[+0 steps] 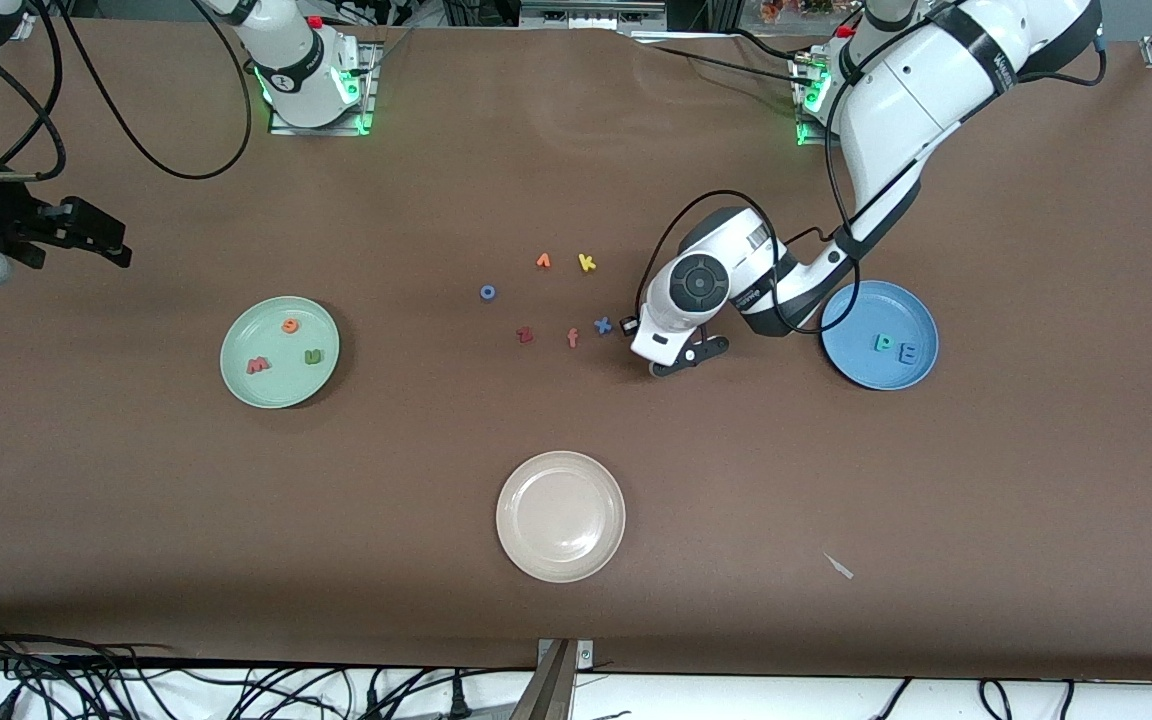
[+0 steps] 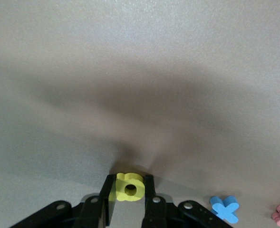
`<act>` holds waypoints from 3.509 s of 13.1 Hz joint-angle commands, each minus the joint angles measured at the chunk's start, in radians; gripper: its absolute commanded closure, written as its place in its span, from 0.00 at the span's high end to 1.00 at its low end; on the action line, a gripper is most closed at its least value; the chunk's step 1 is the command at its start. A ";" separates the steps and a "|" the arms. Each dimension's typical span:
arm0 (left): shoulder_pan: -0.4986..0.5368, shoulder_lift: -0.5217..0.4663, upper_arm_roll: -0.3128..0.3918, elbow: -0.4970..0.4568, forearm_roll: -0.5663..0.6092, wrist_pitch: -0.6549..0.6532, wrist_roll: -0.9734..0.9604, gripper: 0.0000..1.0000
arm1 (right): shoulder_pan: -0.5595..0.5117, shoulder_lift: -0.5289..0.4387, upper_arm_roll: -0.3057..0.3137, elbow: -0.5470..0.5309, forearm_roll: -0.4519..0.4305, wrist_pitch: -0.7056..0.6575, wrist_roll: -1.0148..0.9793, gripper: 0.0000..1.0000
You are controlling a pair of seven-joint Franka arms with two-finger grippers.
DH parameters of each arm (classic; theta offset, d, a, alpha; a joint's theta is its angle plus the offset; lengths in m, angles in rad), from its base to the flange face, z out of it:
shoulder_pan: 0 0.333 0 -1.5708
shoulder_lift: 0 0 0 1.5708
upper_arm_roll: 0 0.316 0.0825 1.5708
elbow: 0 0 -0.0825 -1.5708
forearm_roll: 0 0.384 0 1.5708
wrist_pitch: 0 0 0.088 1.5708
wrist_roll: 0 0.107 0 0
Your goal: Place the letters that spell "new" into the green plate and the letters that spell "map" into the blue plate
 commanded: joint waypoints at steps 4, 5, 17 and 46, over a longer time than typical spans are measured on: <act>0.103 -0.134 -0.026 0.047 -0.028 -0.276 0.164 0.15 | -0.001 -0.007 0.001 0.013 0.003 -0.020 -0.005 1.00; 0.157 -0.156 -0.055 0.047 -0.029 -0.333 0.227 0.15 | -0.001 -0.007 0.001 0.013 0.003 -0.022 -0.005 1.00; 0.602 -0.084 -0.100 0.022 0.190 -0.538 0.821 0.20 | -0.001 -0.007 0.005 0.013 0.002 -0.022 -0.005 1.00; 0.233 -0.199 0.134 0.653 -0.019 -0.936 1.125 1.00 | 0.012 -0.008 0.005 0.013 0.000 -0.059 -0.006 1.00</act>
